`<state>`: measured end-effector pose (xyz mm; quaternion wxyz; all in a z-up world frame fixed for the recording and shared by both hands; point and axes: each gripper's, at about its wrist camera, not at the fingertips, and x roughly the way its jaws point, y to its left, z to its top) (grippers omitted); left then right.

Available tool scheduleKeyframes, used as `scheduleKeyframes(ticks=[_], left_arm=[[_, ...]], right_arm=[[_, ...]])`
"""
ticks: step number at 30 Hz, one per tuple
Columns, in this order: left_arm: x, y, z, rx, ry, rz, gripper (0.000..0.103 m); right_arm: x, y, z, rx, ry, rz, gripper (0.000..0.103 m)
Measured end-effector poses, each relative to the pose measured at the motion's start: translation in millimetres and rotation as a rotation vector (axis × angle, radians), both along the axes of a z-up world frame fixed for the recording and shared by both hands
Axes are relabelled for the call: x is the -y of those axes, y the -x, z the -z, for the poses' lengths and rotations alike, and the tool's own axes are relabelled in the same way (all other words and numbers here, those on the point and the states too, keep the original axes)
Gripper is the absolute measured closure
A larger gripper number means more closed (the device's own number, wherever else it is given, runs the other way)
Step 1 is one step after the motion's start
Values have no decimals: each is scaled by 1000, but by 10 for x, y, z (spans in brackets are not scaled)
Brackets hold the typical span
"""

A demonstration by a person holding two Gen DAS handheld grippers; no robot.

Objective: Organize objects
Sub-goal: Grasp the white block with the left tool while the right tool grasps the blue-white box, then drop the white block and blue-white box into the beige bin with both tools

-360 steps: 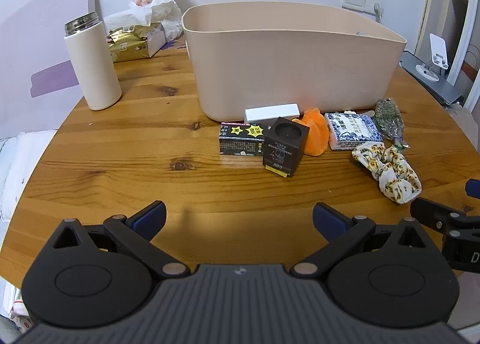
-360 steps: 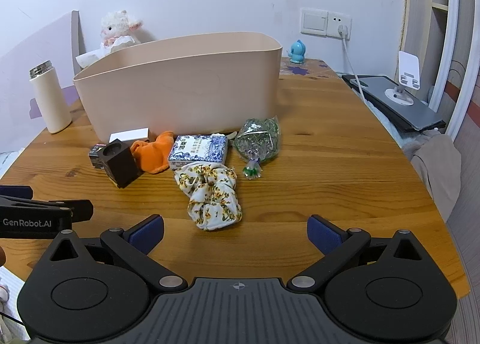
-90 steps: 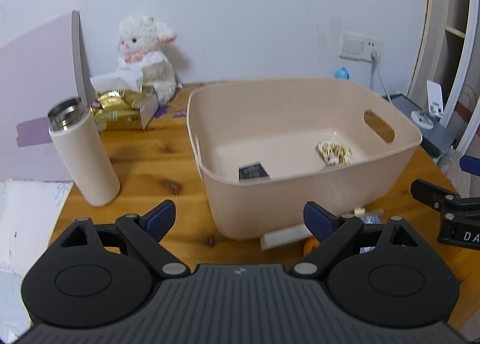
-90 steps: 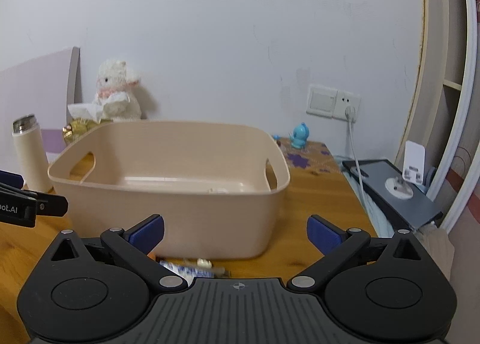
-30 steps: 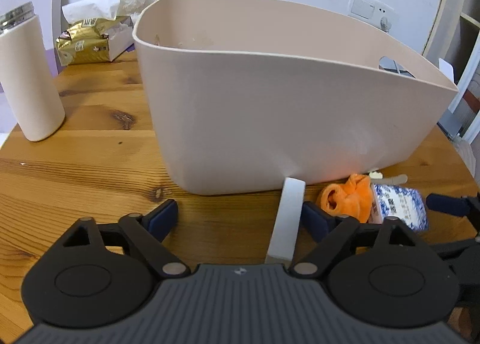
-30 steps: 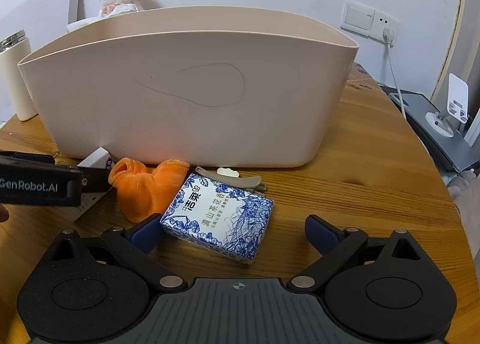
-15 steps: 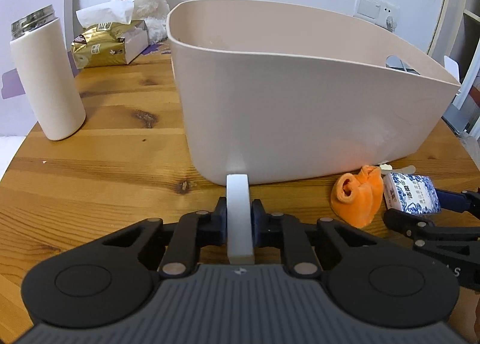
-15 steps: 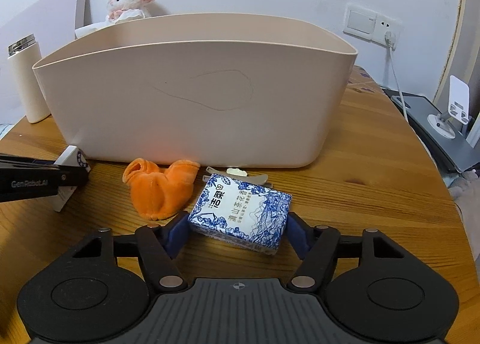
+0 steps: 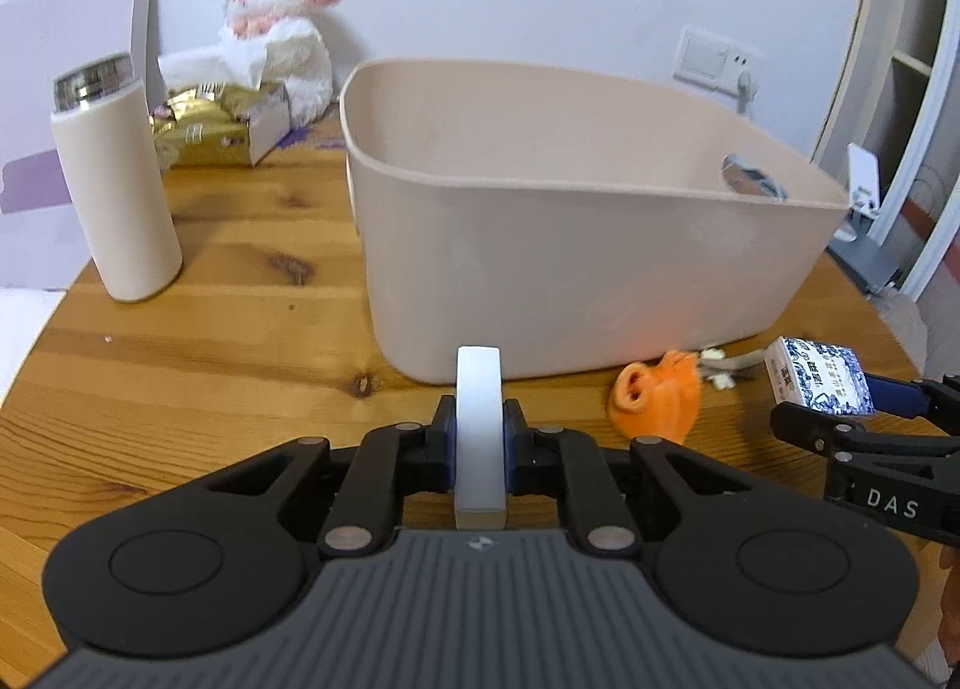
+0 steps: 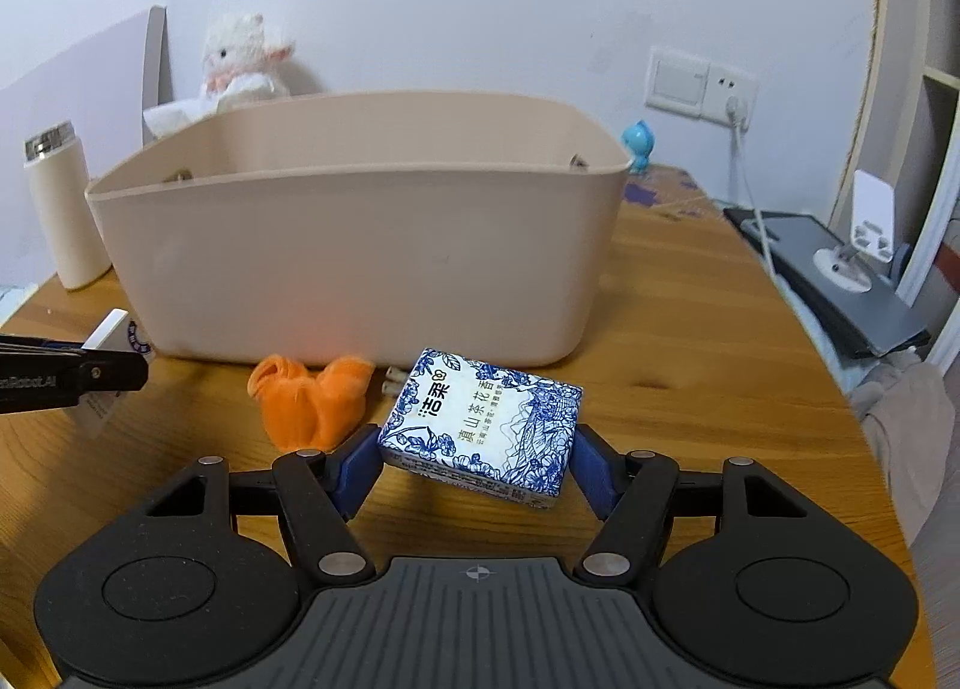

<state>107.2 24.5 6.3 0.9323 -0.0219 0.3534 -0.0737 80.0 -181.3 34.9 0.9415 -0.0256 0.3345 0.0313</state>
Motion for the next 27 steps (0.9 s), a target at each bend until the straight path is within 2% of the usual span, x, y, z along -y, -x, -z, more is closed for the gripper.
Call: scheduleKeyframes(ticks=[13,21,27], left_arm=[[-30,123,-618,169,25,9,87],[13,-98,-899,241,20,4,87],[70,-410,-947,242,13,-1,87]], right_arm=[[50,66,-475,160,-13,25,39],[26,-50,-730,266,-31,41,39],[-16,-246,-815,290,-31,31,38]])
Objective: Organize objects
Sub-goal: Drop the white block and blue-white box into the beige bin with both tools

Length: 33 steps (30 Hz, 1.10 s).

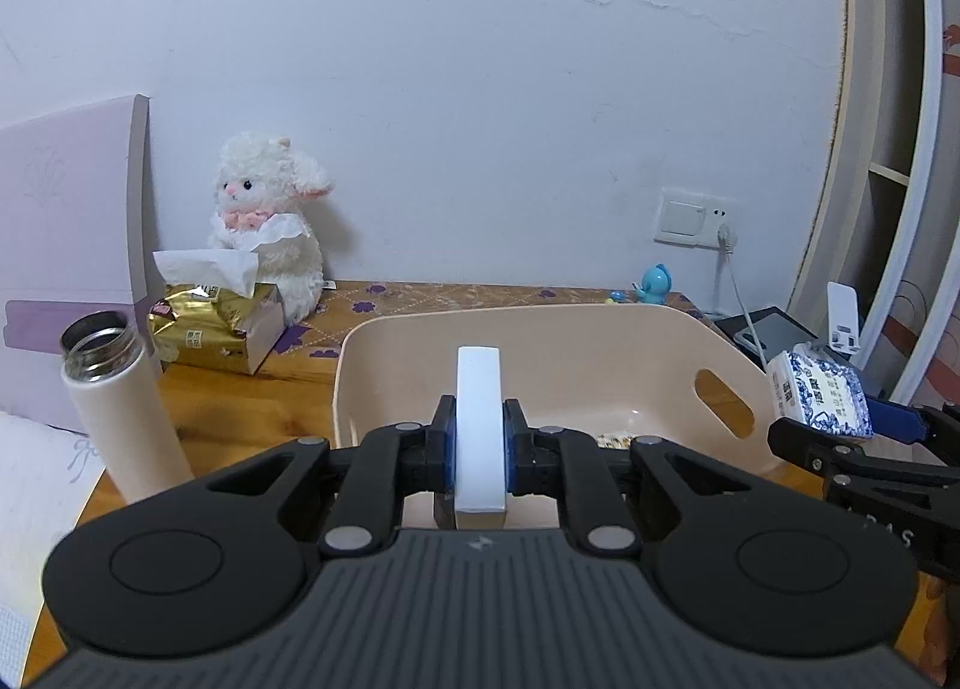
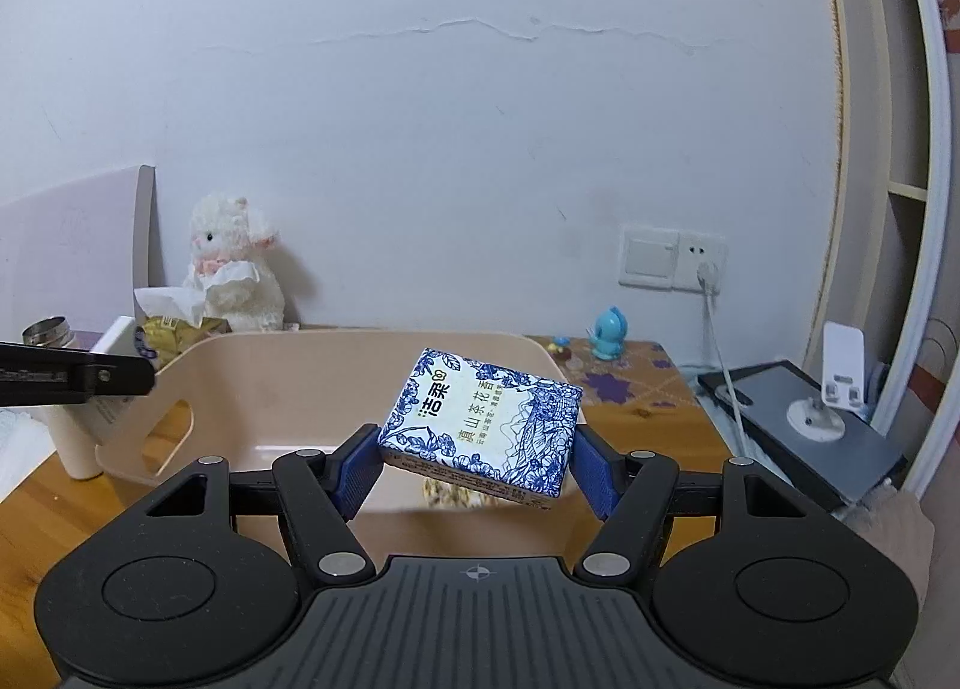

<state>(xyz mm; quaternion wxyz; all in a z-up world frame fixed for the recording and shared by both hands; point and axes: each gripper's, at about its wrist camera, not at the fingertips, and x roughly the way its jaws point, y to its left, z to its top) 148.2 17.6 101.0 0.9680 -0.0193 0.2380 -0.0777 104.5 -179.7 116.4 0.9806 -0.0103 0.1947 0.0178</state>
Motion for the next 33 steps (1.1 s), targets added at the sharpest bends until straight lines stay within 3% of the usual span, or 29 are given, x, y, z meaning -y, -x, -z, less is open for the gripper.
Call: scheduleKeyframes(ticks=[7,13,21,23,25,27,29,33], left_arm=[[145,-411,146,-35,-69,-25,87],[247,-754,401,-132,-110,-20,87],[327,-900,622,-208,-156,-3,86],[318,-891,630,-215,-152,-9,86],[310,-877,605,-214,-148,-21,77],[305,-840,561,-208,-143,-25,54],[302,-782,500,-193,-137,-27,38],[308,-617,350,-154,-136,-53,26]], right_arm=[[-87,-301,13,-8,11,-12,38],[-157,-571,106,-55,28,-16,39],[-171,-782,294,-144,44,-28,38],[-168,-786,309,-154,48,-29,32],[-163,-749,299,-142,48,-36,31],[-144,-700,253,-126,42,-38,27],[-121,-639,190,-104,38,-33,23],[-52,-505,81,-72,27,-24,11]])
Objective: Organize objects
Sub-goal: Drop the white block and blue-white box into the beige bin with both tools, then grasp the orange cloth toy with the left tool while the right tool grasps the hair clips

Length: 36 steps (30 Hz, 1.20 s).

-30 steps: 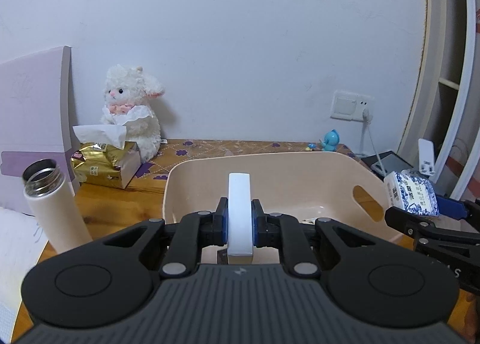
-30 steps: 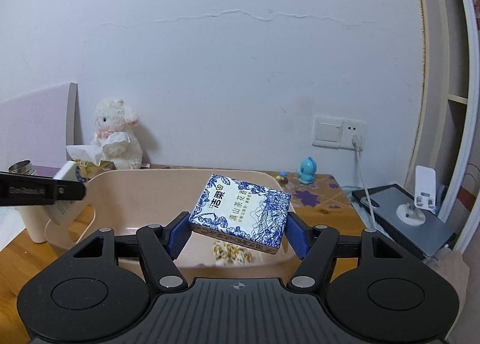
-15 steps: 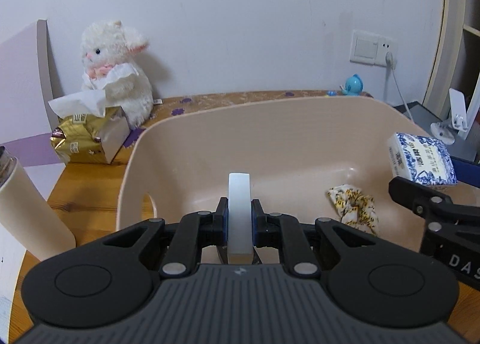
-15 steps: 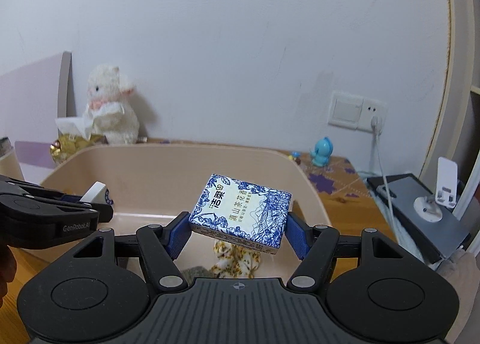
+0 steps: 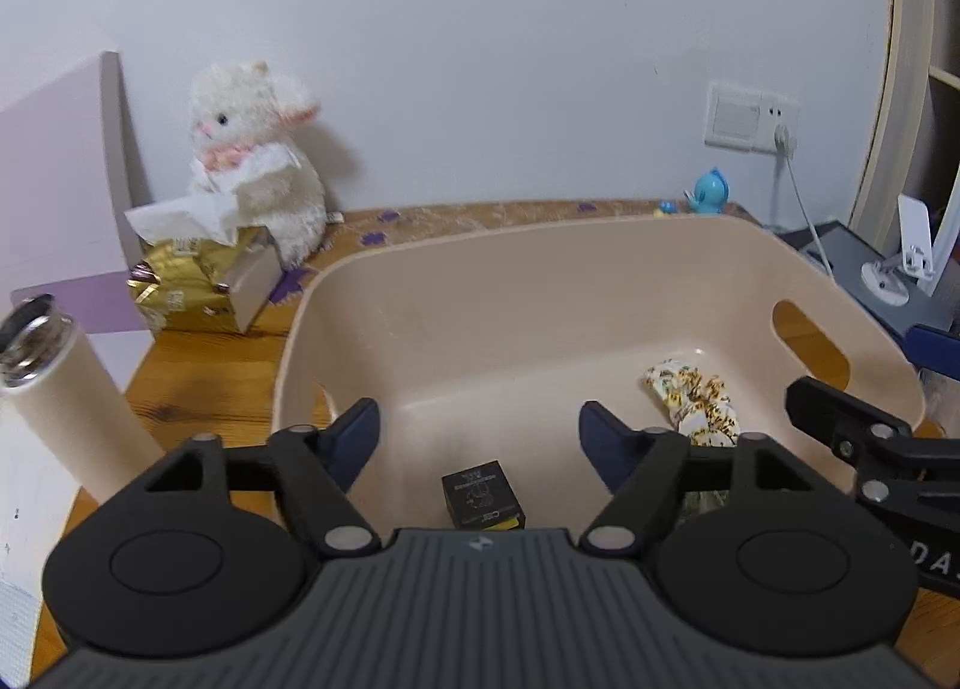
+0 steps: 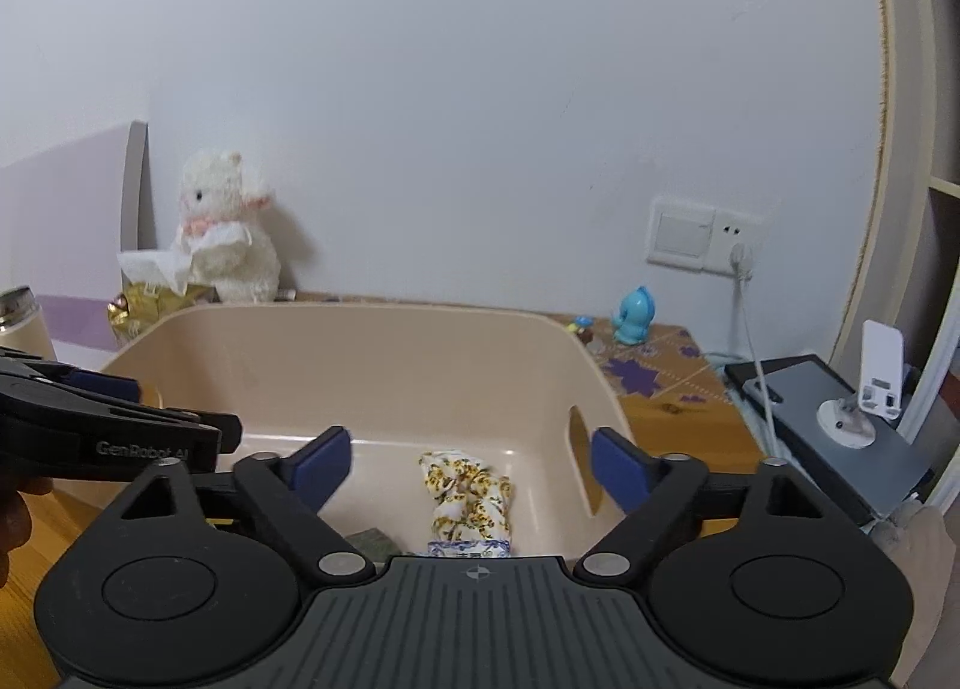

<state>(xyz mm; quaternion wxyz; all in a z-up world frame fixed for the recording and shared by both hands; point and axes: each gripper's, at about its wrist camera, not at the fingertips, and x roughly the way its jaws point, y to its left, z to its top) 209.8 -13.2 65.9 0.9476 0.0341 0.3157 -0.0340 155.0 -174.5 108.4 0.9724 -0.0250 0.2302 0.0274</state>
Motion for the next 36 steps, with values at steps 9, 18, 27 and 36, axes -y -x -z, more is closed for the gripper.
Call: scheduleKeyframes(ticks=[9,18,27,36], left_arm=[[-16,431,-201,27,16,-12,21],[24,849,-159,13,22,6,16],[105,981,247,-88,20,37,15],[143,840,718,-196,91,66,15]], right_arm=[[126,367,-70,11,0,-2,3],[197,673,26,-16,25,-3,0],[288,796,342,-106,43,10,0],[353,746,659,-189,50,17,0]])
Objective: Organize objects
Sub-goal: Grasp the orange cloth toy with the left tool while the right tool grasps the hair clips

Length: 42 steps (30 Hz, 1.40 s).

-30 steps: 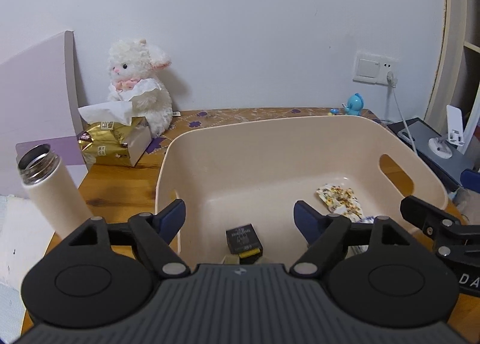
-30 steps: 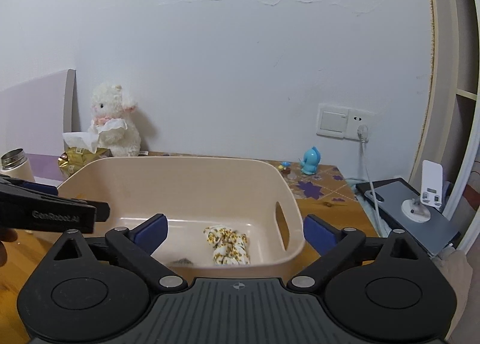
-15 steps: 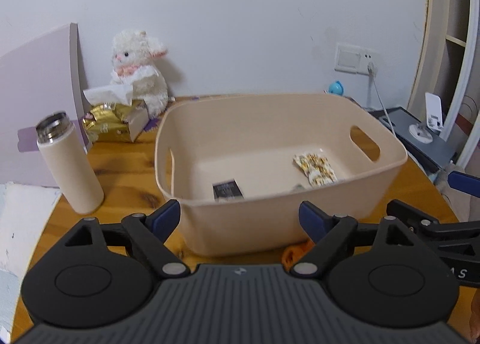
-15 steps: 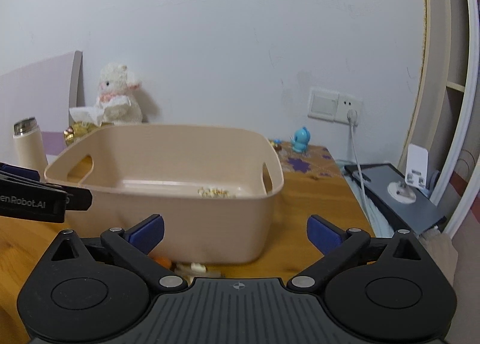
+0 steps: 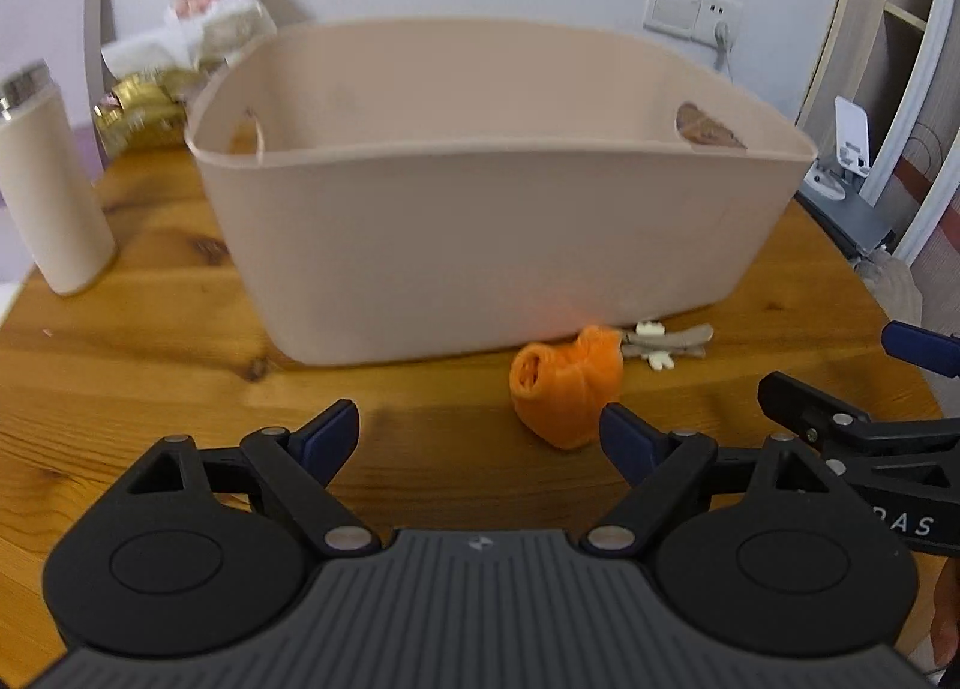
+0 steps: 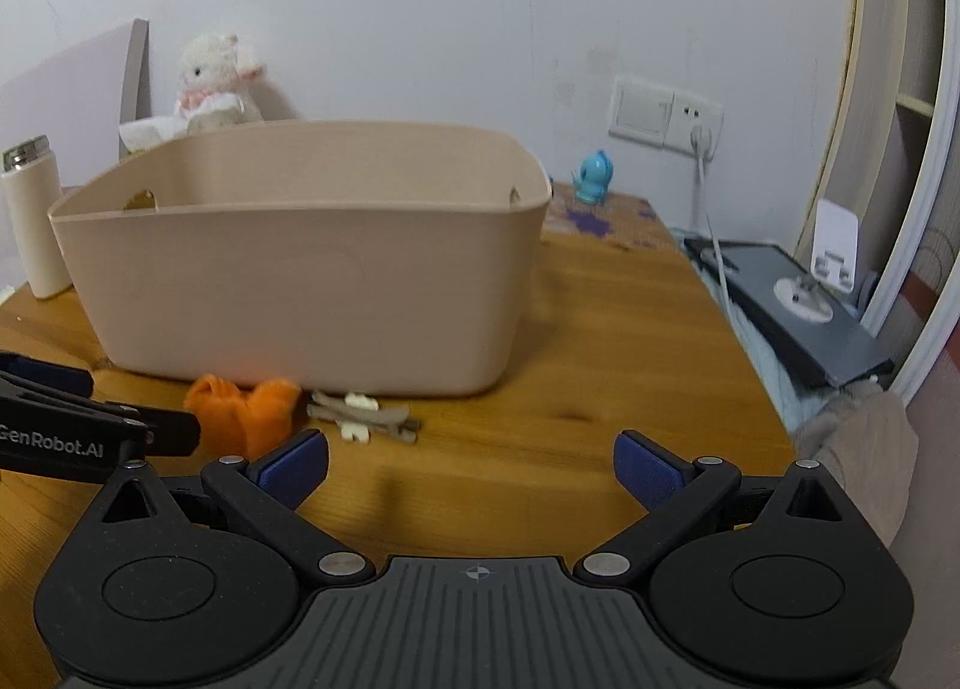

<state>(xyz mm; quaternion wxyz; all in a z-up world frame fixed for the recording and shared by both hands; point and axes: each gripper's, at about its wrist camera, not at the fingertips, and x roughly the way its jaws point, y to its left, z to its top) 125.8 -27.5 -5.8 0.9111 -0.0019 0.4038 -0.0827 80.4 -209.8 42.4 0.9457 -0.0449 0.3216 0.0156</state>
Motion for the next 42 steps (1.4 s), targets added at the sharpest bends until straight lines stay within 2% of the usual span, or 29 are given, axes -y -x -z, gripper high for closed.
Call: scheduleKeyframes(ticks=[6,14,16,18,22,26,32,38,41,42], left_arm=[[46,-99,209,-10,16,8,13],[133,-152,294,65,-42,-23,14],[94,-147,303,84,-44,-53,21],[61,-135,311,96,-35,-81,34],[-4,-126,284,114,-28,-102,52],[-93,-133,261,105,2,-105,78],[-222,-126,263,97,34,-130,82],[-227,-146,254,90,26,-115,81],[-266,-159,249,77,46,-104,80],[-273,-156,253,78,50,-105,81]], right_arm=[[25,-105,173,-41,6,8,0],[50,-253,305,-72,0,28,0],[34,-285,323,-75,1,27,0],[3,-313,340,-79,0,22,0],[-90,-388,382,-88,-1,8,0],[-218,-458,406,-90,5,-12,0],[-362,-556,407,-87,1,-21,0],[-448,-588,418,-65,-1,-28,7],[-443,-606,418,-60,-18,-29,17],[-443,-611,413,-61,-30,-31,23]])
